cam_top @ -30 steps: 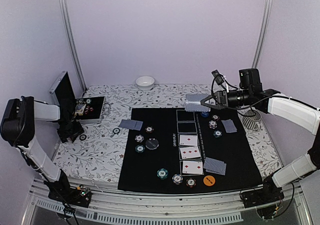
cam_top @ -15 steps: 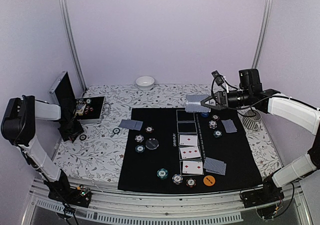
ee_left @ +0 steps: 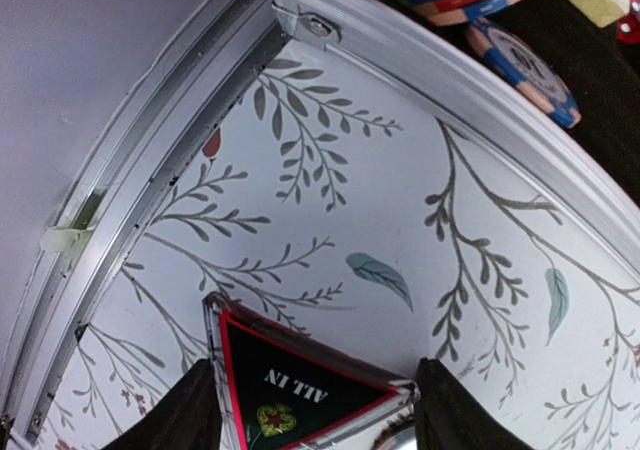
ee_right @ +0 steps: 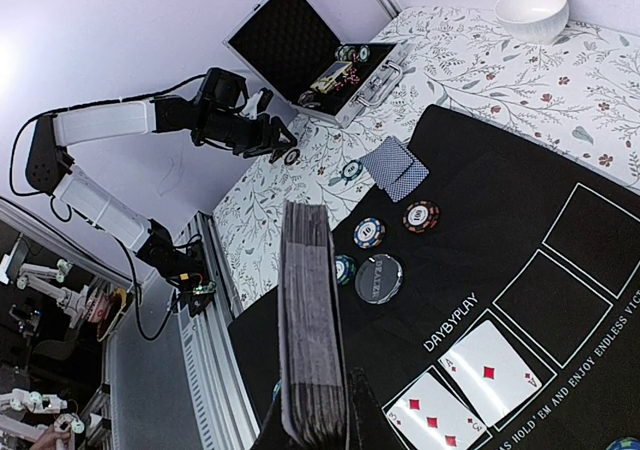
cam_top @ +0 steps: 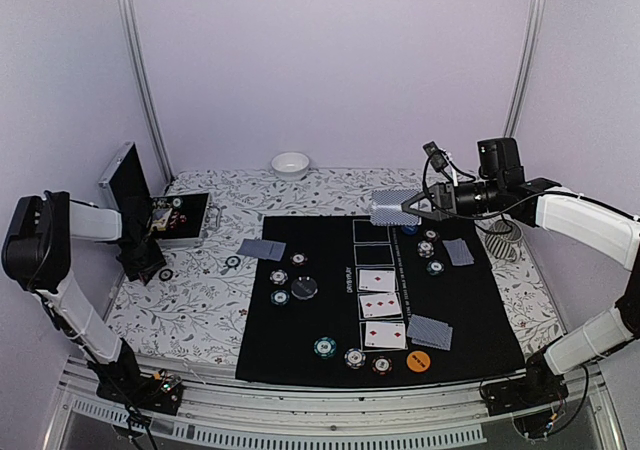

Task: Distribute texas hold em gaming equipment
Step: Pick up the all-in button from the center of the board, then place the all-in button in the dealer area.

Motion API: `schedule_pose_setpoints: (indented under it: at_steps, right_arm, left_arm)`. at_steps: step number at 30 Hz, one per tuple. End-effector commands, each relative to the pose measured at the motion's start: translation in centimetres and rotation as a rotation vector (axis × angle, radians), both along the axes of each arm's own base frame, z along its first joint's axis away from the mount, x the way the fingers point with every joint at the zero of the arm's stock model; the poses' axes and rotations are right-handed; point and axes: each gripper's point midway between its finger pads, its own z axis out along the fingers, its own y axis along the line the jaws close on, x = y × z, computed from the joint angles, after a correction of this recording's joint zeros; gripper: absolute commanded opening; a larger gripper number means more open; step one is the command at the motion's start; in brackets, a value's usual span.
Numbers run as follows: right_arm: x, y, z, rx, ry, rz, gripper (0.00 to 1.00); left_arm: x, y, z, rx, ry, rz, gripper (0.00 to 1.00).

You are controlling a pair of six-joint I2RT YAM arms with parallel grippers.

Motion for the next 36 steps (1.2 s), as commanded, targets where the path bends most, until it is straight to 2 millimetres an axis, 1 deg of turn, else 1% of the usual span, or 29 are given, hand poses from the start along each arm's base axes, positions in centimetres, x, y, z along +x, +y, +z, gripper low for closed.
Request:
schedule_pose_setpoints:
  at_steps: [1,4,7,10,14,16,18,21,23,25,28,30,32,33,34,36]
  right_arm:
    - [-0.1,-0.2,1.8,0.026,-0.046,0.011,0.02]
    - [-0.1,-0.2,1.9,0.027,-0.048,0.012,0.02]
    - [-0.1,-0.2,1.9,0.028,-0.048,0.014,0.02]
    - [-0.1,-0.2,2.0,0.031,-0.046,0.015,0.02]
    - [-0.1,-0.3,2.1,0.032,-0.048,0.014,0.02]
    - [0.1,-0.4,2.1,0.032,-0.047,0.008,0.02]
    - [0.2,-0.5,2.0,0.033,-0.041,0.004,0.02]
    - [0.4,-0.7,2.1,0.035,-0.04,-0.004,0.02]
    - [0.4,-0.8,2.1,0.036,-0.041,-0.007,0.02]
    - [0.5,-0.8,2.2,0.037,-0.042,-0.009,0.02]
    - [0.6,-1.0,2.3,0.038,-0.042,-0.018,0.02]
    - [0.7,-1.3,2.5,0.04,-0.043,-0.028,0.02]
    - [0.9,-1.6,2.8,0.04,-0.048,-0.042,0.02]
    - [1.0,-1.8,2.9,0.04,-0.05,-0.052,0.02]
    - [1.1,-2.0,2.9,0.039,-0.052,-0.06,0.02]
    - [1.1,-2.4,3.1,0.04,-0.054,-0.076,0.02]
  left_arm:
    - [-3.1,-0.9,-1.9,-0.029,0.121,-0.025,0.57]
    - [-3.2,-1.0,-1.5,-0.029,0.109,-0.027,0.49]
    - [-3.1,-0.8,-0.7,-0.015,0.091,-0.021,0.48]
    - [-2.7,-0.7,0.5,-0.007,0.07,-0.025,0.47]
    - [-2.1,-0.9,2.9,0.017,0.037,-0.045,0.46]
    - [-1.8,-1.4,4.4,0.045,0.014,-0.07,0.46]
    - [-1.4,-2.2,6.1,0.069,-0.015,-0.107,0.46]
    - [-0.8,-4.3,8.8,0.087,-0.064,-0.179,0.45]
    - [-0.1,-6.7,10.8,0.093,-0.11,-0.257,0.44]
    - [0.7,-10.0,12.9,0.105,-0.162,-0.376,0.43]
    - [2.1,-15.7,16.2,0.095,-0.246,-0.548,0.4]
    - [2.7,-19.7,17.3,0.083,-0.269,-0.663,0.38]
    - [2.9,-24.1,17.7,0.082,-0.261,-0.794,0.38]
    - [2.9,-26.3,17.4,0.089,-0.243,-0.858,0.38]
    - [2.4,-29.3,17.1,0.092,-0.226,-0.952,0.38]
    - [1.6,-34.0,15.9,0.106,-0.186,-1.103,0.38]
